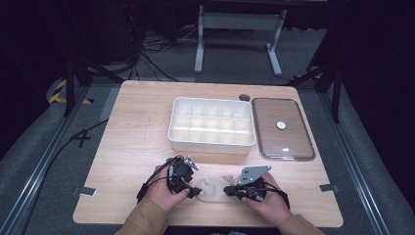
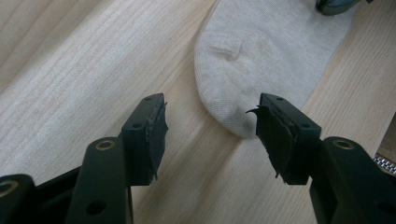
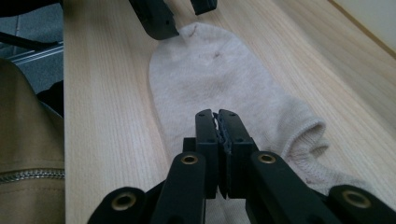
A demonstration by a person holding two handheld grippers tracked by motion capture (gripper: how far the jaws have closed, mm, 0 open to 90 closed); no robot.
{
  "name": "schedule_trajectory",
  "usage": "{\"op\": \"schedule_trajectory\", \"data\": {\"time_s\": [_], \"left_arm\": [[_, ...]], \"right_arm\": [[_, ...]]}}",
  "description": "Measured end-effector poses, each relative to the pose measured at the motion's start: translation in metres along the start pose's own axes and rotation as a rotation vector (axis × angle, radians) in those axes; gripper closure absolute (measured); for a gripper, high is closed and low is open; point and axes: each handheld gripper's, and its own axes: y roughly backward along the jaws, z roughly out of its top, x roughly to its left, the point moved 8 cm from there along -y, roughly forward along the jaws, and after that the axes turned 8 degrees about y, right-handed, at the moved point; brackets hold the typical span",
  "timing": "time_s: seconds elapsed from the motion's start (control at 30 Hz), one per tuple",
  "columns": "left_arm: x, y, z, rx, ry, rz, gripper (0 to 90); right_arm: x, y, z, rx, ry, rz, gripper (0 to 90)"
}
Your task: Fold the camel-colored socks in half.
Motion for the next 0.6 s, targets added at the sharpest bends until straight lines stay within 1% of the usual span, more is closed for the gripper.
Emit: {"op": "schedule_trajectory", "data": {"time_s": [0.13, 0.17, 0.27, 0.43, 0.5, 0.53, 0.57, 0.6], "left_arm": [[0.0004, -0.0033, -0.0014, 0.017, -0.004, 0.016, 43.5], [0.0004, -0.0033, -0.0014, 0.017, -0.004, 0.016, 43.5], [0.0004, -0.0043, -0.0018, 0.025, -0.006, 0.014, 43.4], [-0.0014, -0.0059, -0.0005, 0.015, 0.002, -0.002, 42.7], [-0.0019, -0.006, -0.0002, 0.016, -0.001, -0.001, 42.9], [-0.0025, -0.0066, 0.0007, 0.011, -0.009, -0.002, 44.7], [-0.0046, -0.0078, 0.0014, 0.005, -0.013, -0.017, 48.5], [-0.0073, -0.0084, 0.0015, 0.006, -0.008, -0.034, 53.7]], "right_arm": [[-0.0024, -0.0032, -0.0058, 0.027, 0.005, -0.009, 87.7], [-0.0025, -0.0039, -0.0072, 0.029, -0.001, -0.006, 87.8], [-0.0027, -0.0043, -0.0074, 0.023, -0.007, -0.002, 87.8], [-0.002, -0.0048, -0.0078, 0.026, -0.001, -0.01, 88.0], [-0.002, -0.0049, -0.0079, 0.025, 0.002, -0.011, 88.1], [-0.0019, -0.0048, -0.008, 0.025, 0.003, -0.011, 88.2], [-0.0018, -0.005, -0.0077, 0.024, 0.007, -0.01, 88.2], [-0.0016, -0.0051, -0.0075, 0.025, 0.008, -0.012, 88.2]]}}
